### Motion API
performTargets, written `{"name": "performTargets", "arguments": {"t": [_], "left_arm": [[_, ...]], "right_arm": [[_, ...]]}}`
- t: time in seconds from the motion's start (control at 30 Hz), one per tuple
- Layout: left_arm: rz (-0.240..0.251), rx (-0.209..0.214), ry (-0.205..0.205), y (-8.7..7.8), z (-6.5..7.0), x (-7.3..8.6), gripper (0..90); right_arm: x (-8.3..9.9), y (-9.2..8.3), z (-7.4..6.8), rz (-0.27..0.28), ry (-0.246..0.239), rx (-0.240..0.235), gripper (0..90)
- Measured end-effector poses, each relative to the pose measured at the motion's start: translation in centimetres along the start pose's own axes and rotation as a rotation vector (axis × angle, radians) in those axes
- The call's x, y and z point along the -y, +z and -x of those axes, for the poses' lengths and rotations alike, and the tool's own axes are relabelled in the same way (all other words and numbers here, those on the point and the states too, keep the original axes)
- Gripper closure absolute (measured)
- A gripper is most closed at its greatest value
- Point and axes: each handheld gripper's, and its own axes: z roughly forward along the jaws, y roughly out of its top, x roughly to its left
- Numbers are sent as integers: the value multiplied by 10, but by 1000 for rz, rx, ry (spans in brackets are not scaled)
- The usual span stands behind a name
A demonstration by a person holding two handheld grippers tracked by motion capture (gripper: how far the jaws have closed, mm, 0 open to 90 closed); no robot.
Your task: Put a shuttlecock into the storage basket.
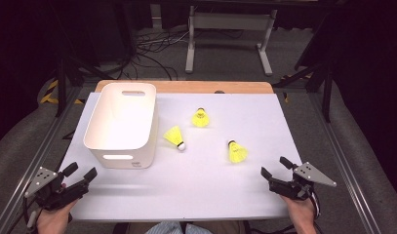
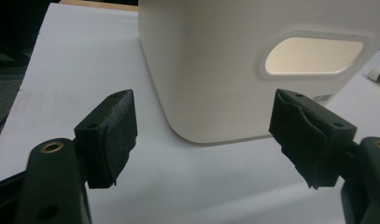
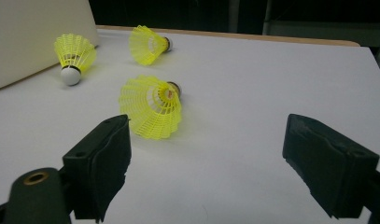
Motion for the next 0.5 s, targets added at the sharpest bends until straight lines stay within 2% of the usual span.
{"name": "performTargets", "arguments": {"t": [0.5], "left_arm": [[12, -7, -6, -1, 1, -1, 229]], "right_arm": [[-1, 1, -2, -10, -15, 1, 159]]}}
